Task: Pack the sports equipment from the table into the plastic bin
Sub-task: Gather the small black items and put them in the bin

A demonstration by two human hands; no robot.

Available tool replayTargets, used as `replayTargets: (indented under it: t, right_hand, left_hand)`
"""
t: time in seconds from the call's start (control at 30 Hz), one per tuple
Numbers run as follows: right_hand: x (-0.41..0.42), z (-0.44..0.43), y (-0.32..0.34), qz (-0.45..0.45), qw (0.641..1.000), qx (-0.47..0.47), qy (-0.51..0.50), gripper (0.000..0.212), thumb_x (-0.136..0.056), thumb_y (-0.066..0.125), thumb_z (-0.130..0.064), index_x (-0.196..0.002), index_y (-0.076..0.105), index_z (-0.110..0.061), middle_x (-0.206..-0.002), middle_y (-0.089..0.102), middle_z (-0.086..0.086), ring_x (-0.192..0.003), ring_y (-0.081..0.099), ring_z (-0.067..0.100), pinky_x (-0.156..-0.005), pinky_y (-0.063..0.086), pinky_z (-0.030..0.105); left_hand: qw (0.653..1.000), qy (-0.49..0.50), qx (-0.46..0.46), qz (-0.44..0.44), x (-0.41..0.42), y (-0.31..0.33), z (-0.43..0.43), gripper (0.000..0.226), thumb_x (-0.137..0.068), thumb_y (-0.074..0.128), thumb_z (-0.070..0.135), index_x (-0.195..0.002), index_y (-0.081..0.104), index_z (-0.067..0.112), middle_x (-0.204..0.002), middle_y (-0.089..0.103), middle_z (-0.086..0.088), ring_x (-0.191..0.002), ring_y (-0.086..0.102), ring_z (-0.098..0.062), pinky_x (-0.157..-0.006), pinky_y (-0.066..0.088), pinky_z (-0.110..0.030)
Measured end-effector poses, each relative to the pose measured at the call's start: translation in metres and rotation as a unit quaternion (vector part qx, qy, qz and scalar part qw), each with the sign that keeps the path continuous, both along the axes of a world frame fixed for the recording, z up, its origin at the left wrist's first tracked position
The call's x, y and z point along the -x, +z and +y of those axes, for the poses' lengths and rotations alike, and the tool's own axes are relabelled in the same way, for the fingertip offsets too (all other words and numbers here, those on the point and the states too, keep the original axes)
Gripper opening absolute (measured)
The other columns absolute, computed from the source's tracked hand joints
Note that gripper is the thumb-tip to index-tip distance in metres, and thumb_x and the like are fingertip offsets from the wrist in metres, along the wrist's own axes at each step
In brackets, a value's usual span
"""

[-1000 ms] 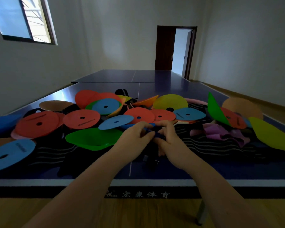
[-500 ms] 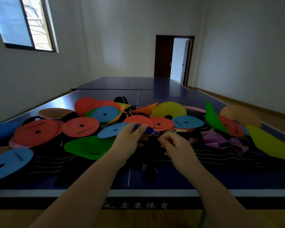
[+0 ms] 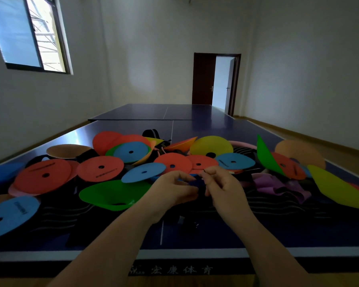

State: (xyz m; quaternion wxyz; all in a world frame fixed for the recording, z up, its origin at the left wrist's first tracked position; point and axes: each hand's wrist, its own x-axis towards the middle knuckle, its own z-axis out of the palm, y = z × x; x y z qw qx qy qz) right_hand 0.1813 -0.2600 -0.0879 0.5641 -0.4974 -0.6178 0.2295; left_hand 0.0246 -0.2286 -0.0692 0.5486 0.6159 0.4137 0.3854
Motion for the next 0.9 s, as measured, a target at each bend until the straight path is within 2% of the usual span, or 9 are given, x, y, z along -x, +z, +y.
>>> replayTargets:
  t: [0.1, 0.17, 0.27, 0.37, 0.53, 0.6, 0.73, 0.83, 0.9]
  right_hand:
    - [0.008, -0.002, 0.006, 0.001, 1.0, -0.009, 0.016, 0.015, -0.101, 0.053, -0.024, -0.101, 0.068, -0.024, -0.062, 0.057, -0.018, -0.056, 0.052, -0.002, -0.053, 0.039, 0.012]
    - [0.011, -0.003, 0.009, 0.006, 1.0, -0.007, 0.029, 0.017, -0.101, 0.053, -0.021, -0.107, 0.067, -0.028, -0.064, 0.058, -0.015, -0.054, 0.053, -0.002, -0.051, 0.039, 0.011]
    - [0.012, -0.005, 0.007, 0.033, 0.998, 0.014, 0.056, 0.026, -0.102, 0.05, -0.014, -0.118, 0.063, -0.029, -0.07, 0.058, -0.007, -0.047, 0.049, 0.001, -0.047, 0.039, 0.015]
    - [0.007, -0.006, 0.002, 0.033, 0.996, 0.035, 0.072, 0.035, -0.102, 0.048, -0.006, -0.123, 0.061, -0.03, -0.071, 0.059, -0.001, -0.045, 0.046, 0.006, -0.045, 0.039, 0.019]
    - [0.002, -0.008, -0.007, 0.019, 0.994, 0.07, 0.083, 0.018, -0.1, 0.054, -0.012, -0.105, 0.061, -0.028, -0.067, 0.061, 0.003, -0.043, 0.046, 0.01, -0.041, 0.038, 0.023]
    - [-0.005, -0.007, -0.006, 0.012, 0.994, 0.092, 0.058, 0.012, -0.098, 0.06, -0.019, -0.088, 0.067, -0.019, -0.056, 0.056, 0.001, -0.041, 0.043, 0.009, -0.041, 0.035, 0.022]
    - [-0.016, -0.008, 0.003, 0.007, 0.994, 0.099, 0.055, 0.027, -0.095, 0.063, -0.03, -0.073, 0.064, -0.013, -0.047, 0.044, -0.008, -0.042, 0.037, 0.004, -0.042, 0.031, 0.017]
    - [-0.02, -0.005, 0.017, 0.021, 0.994, 0.076, 0.078, 0.025, -0.096, 0.06, -0.029, -0.076, 0.06, -0.015, -0.045, 0.043, -0.012, -0.04, 0.035, 0.001, -0.042, 0.029, 0.015]
    - [-0.022, 0.001, 0.027, 0.016, 0.995, 0.056, 0.083, 0.024, -0.096, 0.06, -0.026, -0.076, 0.057, -0.015, -0.045, 0.043, -0.014, -0.04, 0.038, 0.0, -0.043, 0.03, 0.012]
  left_hand:
    - [0.96, 0.008, -0.166, 0.226, -0.002, -0.002, -0.003, 0.015, -0.092, 0.069, 0.025, -0.106, 0.064, 0.022, -0.091, 0.07, -0.001, -0.078, 0.071, -0.013, -0.07, 0.057, -0.022]
    - [0.949, 0.011, -0.185, 0.254, -0.005, -0.004, -0.001, 0.01, -0.097, 0.06, 0.028, -0.091, 0.063, 0.021, -0.085, 0.07, -0.001, -0.071, 0.067, -0.013, -0.07, 0.056, -0.029]
    - [0.994, 0.061, -0.072, 0.057, -0.008, -0.003, 0.003, 0.022, -0.103, 0.051, 0.028, -0.098, 0.066, 0.013, -0.09, 0.073, -0.007, -0.073, 0.068, -0.015, -0.076, 0.059, -0.034]
    - [0.969, 0.071, 0.076, -0.223, -0.007, 0.007, 0.004, 0.032, -0.104, 0.045, 0.035, -0.102, 0.069, 0.014, -0.094, 0.077, -0.004, -0.087, 0.069, -0.018, -0.077, 0.056, -0.032]
    - [0.933, 0.005, 0.096, -0.346, -0.006, 0.013, 0.003, 0.033, -0.102, 0.044, 0.038, -0.111, 0.064, 0.013, -0.098, 0.075, -0.009, -0.091, 0.072, -0.019, -0.081, 0.056, -0.032]
    - [0.949, 0.045, 0.047, -0.31, -0.006, 0.011, 0.004, 0.019, -0.099, 0.054, 0.028, -0.099, 0.065, 0.012, -0.084, 0.072, -0.006, -0.085, 0.07, -0.019, -0.078, 0.058, -0.03]
    - [0.991, 0.102, -0.075, -0.046, -0.002, 0.003, 0.006, 0.011, -0.092, 0.068, 0.019, -0.1, 0.072, 0.014, -0.083, 0.073, -0.004, -0.081, 0.071, -0.017, -0.078, 0.059, -0.028]
    - [0.998, 0.037, -0.04, 0.044, -0.002, 0.002, 0.003, 0.011, -0.094, 0.066, 0.017, -0.096, 0.074, 0.024, -0.098, 0.075, -0.008, -0.086, 0.07, -0.016, -0.078, 0.061, -0.027]
    - [0.999, -0.029, -0.001, 0.023, 0.0, 0.004, 0.001, 0.016, -0.098, 0.06, 0.014, -0.104, 0.073, 0.021, -0.11, 0.072, -0.012, -0.096, 0.069, -0.019, -0.088, 0.059, -0.034]
